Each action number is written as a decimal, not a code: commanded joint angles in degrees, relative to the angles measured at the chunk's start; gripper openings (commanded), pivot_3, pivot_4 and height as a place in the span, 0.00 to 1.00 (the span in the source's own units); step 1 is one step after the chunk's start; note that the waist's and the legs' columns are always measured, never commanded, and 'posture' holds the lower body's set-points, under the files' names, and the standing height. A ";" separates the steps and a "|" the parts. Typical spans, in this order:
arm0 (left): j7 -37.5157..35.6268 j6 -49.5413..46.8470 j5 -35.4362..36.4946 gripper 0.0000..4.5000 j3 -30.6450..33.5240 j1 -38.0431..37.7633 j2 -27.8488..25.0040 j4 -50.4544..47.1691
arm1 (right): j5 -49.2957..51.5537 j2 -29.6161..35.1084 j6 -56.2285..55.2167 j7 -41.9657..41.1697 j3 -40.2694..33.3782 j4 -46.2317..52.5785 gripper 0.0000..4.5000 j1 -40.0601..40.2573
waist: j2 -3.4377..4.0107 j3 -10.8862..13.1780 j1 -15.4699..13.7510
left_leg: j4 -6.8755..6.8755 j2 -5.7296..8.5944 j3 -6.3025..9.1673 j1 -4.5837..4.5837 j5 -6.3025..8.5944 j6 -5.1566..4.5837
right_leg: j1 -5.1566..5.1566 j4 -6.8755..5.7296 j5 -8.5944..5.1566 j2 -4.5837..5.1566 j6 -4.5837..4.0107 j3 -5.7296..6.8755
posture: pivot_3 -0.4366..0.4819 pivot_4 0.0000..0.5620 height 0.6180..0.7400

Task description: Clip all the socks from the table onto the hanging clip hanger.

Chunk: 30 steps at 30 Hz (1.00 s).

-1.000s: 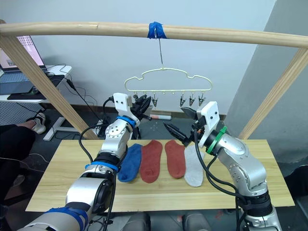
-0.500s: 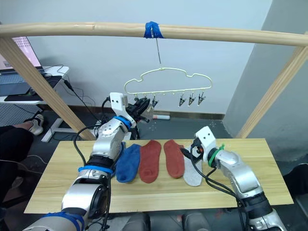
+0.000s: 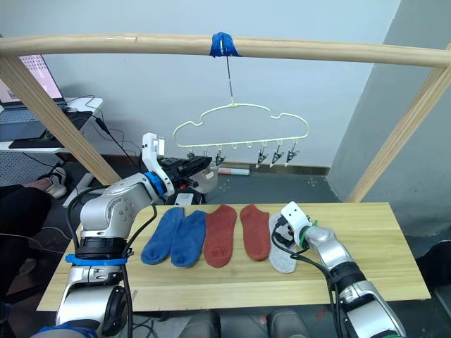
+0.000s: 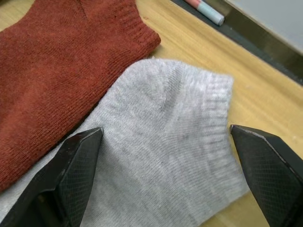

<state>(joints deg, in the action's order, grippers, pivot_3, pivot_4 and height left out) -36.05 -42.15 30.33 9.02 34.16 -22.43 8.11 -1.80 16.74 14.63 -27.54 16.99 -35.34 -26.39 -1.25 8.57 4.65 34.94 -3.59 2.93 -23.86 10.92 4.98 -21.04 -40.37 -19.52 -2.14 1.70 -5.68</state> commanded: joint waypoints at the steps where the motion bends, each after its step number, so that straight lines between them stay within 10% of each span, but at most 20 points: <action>1: 1.37 -4.36 2.88 0.04 2.10 -0.62 -0.26 -3.09 | -2.00 0.04 -0.44 -1.10 0.62 -2.42 0.96 1.52 | 0.00 0.00 0.00 | 0.00 0.00 0.00 0.01 0.00 0.00 | 0.01 -0.02 -0.02 0.00 0.04 0.00 | 0.49 0.25 1.00; 14: 8.19 -23.03 17.73 0.04 11.80 2.27 2.56 -2.36 | 0.64 3.41 -0.24 -4.83 -2.98 12.91 0.02 7.84 | -0.01 0.00 -0.53 | 0.03 0.04 0.02 0.03 0.00 0.01 | 0.07 -0.04 -0.03 0.04 0.05 0.01 | 0.49 0.25 1.00; 23: 11.77 -31.73 25.09 0.04 16.36 4.10 3.44 -0.91 | 13.86 5.00 24.41 -11.53 -4.14 53.80 0.01 12.52 | 0.02 0.29 -0.51 | -0.02 -0.01 0.05 -0.05 0.00 0.02 | -0.10 -0.08 -0.04 -0.01 0.08 0.01 | 0.46 0.25 1.00; 30: 14.16 -33.96 28.17 0.04 18.14 5.73 4.76 0.13 | 17.27 -2.38 31.88 -8.51 -1.37 55.39 0.01 5.05 | -0.09 0.36 -0.57 | 0.01 0.03 0.06 -0.08 0.00 0.02 | -0.09 -0.06 -0.05 0.01 0.09 0.02 | 0.46 0.25 1.00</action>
<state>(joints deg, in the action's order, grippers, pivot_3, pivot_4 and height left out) -22.23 -75.36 56.38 25.96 38.54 -17.99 8.92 14.74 14.94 46.26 -36.93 15.45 19.76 -19.54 -1.35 8.93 4.08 34.95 -3.54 2.99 -23.96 10.93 5.00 -21.15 -40.42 -19.57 -2.12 1.79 -5.66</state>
